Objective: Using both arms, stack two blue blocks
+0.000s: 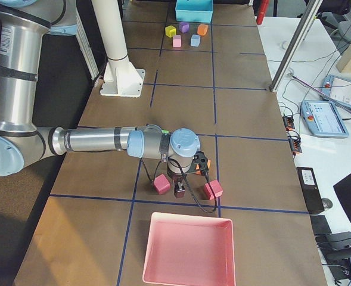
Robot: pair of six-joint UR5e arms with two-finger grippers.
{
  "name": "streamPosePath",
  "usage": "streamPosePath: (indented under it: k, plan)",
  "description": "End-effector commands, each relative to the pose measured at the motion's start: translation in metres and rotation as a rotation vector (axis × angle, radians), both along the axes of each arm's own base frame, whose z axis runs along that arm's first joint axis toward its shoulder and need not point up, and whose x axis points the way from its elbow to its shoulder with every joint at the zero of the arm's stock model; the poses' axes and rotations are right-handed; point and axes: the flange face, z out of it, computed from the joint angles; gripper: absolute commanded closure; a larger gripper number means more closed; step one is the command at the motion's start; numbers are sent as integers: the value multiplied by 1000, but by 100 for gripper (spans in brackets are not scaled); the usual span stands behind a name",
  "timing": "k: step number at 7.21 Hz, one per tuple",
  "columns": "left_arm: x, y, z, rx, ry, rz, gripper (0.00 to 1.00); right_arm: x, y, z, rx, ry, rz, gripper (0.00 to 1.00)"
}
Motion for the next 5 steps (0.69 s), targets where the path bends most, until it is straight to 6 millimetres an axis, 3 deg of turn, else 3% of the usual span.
streamPosePath:
  k: [1,2,4,5]
  plan:
    - [0,0,0,-1,-3,-1,0,-1,-4,-5,14,-2,-3,0]
    - [0,0,0,0,-2,0,0,-11,-18,-20,65,-6,-29,0]
    - [0,1,1,-3,0,0,0,-77,-49,-61,148,-45,-5,0]
    - [0,1,1,-2,0,0,0,-116,-53,-82,145,-76,63,0]
